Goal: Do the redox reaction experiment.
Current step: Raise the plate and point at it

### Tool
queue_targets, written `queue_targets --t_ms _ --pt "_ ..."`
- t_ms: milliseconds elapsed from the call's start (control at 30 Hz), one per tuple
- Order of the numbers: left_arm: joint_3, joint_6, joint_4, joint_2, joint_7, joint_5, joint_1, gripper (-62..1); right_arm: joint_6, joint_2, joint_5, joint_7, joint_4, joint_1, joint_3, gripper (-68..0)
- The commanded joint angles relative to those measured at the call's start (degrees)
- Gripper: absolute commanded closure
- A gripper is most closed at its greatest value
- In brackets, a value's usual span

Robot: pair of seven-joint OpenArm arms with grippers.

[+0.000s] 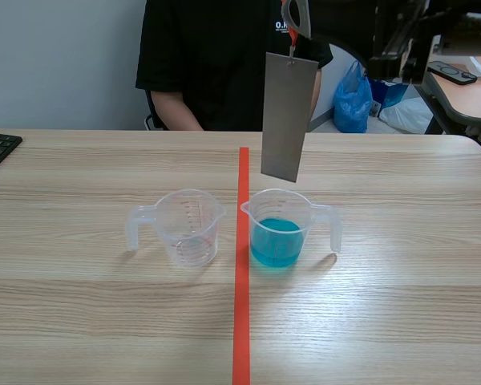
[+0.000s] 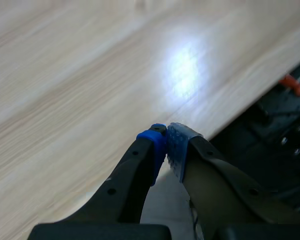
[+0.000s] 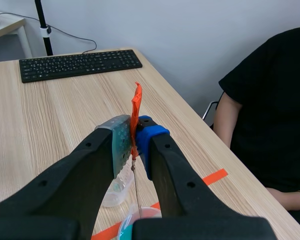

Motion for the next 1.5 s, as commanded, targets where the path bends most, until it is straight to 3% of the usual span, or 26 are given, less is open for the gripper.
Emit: queue_targets --t_ms 0,100,267,433,733,867,1133,1333,1467 --pt "-0.44 -4.31 -0.2 -2.84 -0.46 -2.08 -2.89 -4.2 -0.17 0.72 1.11 0.66 0.28 0.83 0.63 -1.5" --pt "-0.44 -15.48 -1.51 -7.67 -0.44 -5.4 -8.22 -4.2 -0.17 0.72 1.09 0.63 0.28 0.83 0.63 -1.5" --pt "0.35 -15.48 -1.49 -11.32 0.24 -10.58 -17.79 -4.2 -0.17 0.74 1.11 0.66 0.28 0.83 0.63 -1.5" --pt "3.37 -15.48 -1.38 -11.37 4.52 -11.17 -27.26 -4.2 -0.17 0.74 1.27 0.52 0.28 0.83 0.63 -1.5" --pt "20.68 -15.48 -1.33 -10.75 9.9 -11.26 -45.75 -4.2 -0.17 0.74 1.25 0.2 0.28 0.83 0.63 -1.5" --pt "28.37 -15.48 -1.33 -8.66 14.84 -14.1 -54.31 -4.2 -0.17 0.74 1.25 0.02 0.28 0.83 0.63 -1.5" --pt "42.66 -15.48 -1.51 -2.14 25.55 -14.34 -69.07 -4.2 -0.17 0.72 1.27 0.04 0.28 0.83 0.63 -1.5" --pt "48.48 -15.48 -1.51 2.16 32.04 -18.88 -76.22 -4.2 -0.17 0.72 1.27 0.04 0.28 0.83 0.63 -1.5" --pt "50.66 -15.48 -1.51 4.72 36.13 -20.28 -79.6 -4.2 -0.17 0.7 1.27 0.22 0.28 0.83 0.63 -1.5"
